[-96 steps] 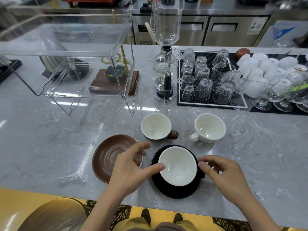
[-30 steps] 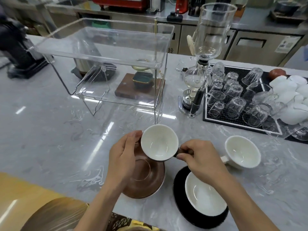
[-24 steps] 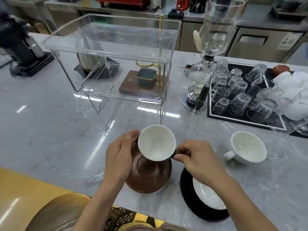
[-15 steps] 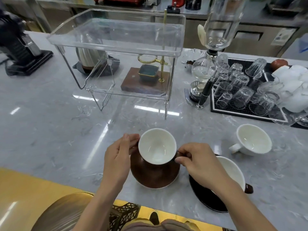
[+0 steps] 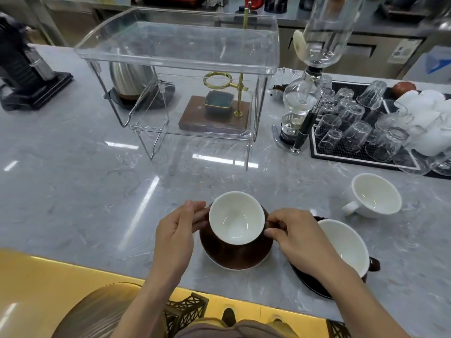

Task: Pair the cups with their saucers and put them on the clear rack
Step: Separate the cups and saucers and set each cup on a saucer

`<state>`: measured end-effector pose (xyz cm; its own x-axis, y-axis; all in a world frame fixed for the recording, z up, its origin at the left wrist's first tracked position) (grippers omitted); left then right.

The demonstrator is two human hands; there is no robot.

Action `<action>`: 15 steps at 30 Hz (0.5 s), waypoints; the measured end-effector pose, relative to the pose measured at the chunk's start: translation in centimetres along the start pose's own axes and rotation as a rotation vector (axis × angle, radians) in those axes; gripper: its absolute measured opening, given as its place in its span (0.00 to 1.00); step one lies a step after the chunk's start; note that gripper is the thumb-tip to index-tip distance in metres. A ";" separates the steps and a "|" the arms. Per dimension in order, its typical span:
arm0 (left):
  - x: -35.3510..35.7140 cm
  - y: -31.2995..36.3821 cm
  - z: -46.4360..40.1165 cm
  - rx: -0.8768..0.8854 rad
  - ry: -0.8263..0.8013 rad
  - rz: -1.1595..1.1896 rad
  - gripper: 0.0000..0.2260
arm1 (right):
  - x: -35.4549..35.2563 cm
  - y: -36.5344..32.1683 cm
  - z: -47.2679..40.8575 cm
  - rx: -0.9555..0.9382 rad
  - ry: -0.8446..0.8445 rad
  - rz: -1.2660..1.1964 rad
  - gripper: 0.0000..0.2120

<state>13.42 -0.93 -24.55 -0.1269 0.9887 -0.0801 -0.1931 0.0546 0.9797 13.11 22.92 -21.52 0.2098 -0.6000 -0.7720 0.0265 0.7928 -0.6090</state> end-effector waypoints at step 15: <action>-0.1 -0.1 0.2 0.043 -0.007 -0.165 0.12 | 0.3 0.5 0.3 0.023 -0.033 -0.008 0.03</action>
<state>13.68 -0.96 -24.60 -0.0905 0.9668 -0.2390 -0.1690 0.2216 0.9604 13.44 23.20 -21.97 0.2412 -0.6031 -0.7603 0.0510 0.7903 -0.6106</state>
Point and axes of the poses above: each hand's wrist, its own z-axis away from the middle knuckle, its own x-axis out of the palm, y = z × x, the point moved 6 cm from there along -z, towards the middle knuckle, and after that the axes turned 4 degrees about -y, right-handed, at the moved point
